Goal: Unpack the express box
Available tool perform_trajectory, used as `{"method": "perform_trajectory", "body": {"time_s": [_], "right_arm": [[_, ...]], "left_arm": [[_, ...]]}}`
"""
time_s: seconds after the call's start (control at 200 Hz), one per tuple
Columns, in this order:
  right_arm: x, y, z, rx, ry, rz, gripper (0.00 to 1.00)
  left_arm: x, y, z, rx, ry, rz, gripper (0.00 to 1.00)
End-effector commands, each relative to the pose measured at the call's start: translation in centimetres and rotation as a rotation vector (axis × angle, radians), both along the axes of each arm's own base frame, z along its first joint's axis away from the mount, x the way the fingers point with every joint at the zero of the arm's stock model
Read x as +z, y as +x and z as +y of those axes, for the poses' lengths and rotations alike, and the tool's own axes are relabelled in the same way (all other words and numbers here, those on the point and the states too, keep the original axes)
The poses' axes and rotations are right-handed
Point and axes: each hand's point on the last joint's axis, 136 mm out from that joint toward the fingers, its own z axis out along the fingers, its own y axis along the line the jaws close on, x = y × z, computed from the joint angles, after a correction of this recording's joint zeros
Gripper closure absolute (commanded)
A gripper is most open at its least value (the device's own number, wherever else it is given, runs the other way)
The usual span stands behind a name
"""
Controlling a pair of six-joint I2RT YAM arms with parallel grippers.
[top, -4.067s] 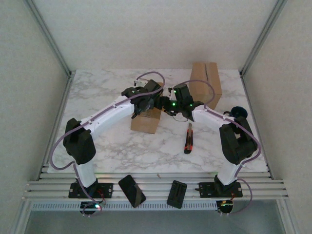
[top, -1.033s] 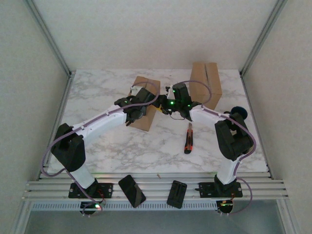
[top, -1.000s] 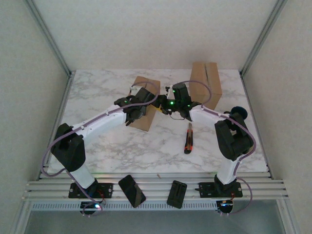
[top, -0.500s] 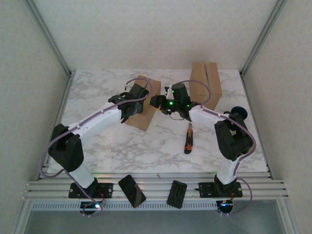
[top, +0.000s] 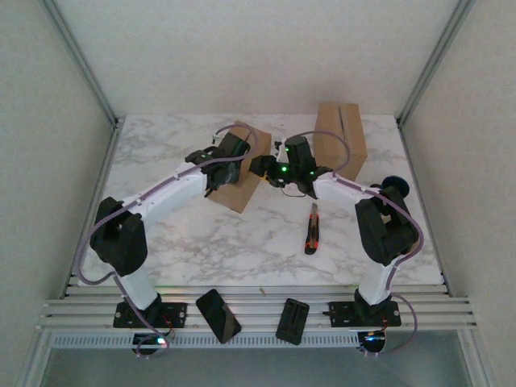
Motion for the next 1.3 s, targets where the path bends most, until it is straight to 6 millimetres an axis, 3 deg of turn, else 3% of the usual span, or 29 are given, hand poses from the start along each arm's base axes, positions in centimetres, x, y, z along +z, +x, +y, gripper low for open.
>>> {"method": "perform_trajectory", "body": {"time_s": [0.0, 0.22, 0.386, 0.606, 0.991, 1.162, 1.292], "right_arm": [[-5.8, -2.1, -1.5, 0.009, -0.137, 0.165, 0.45], [-6.0, -2.1, -1.5, 0.015, -0.138, 0.165, 0.45], [-6.3, -2.2, -1.5, 0.017, -0.141, 0.173, 0.45], [-6.7, -2.3, -1.8, 0.015, -0.152, 0.181, 0.45], [-7.8, -2.8, -2.4, 0.014, -0.181, 0.201, 0.44], [-7.8, -2.8, -2.7, 0.012, -0.185, 0.201, 0.44], [-7.3, -2.6, -2.7, 0.013, -0.183, 0.193, 0.41]], "left_arm": [[-1.3, 0.9, 2.3, 0.048, 0.115, 0.015, 0.28], [-1.1, 1.4, 3.0, 0.058, 0.177, -0.005, 0.44], [1.3, 1.7, 3.2, 0.073, 0.16, -0.076, 0.56], [4.4, 1.8, 4.0, 0.104, 0.121, -0.154, 0.62], [6.2, 2.6, 6.4, 0.181, 0.081, -0.22, 0.7], [5.9, 3.0, 7.3, 0.195, 0.031, -0.207, 0.76], [4.6, 3.0, 6.6, 0.161, -0.023, -0.168, 0.87]]}}
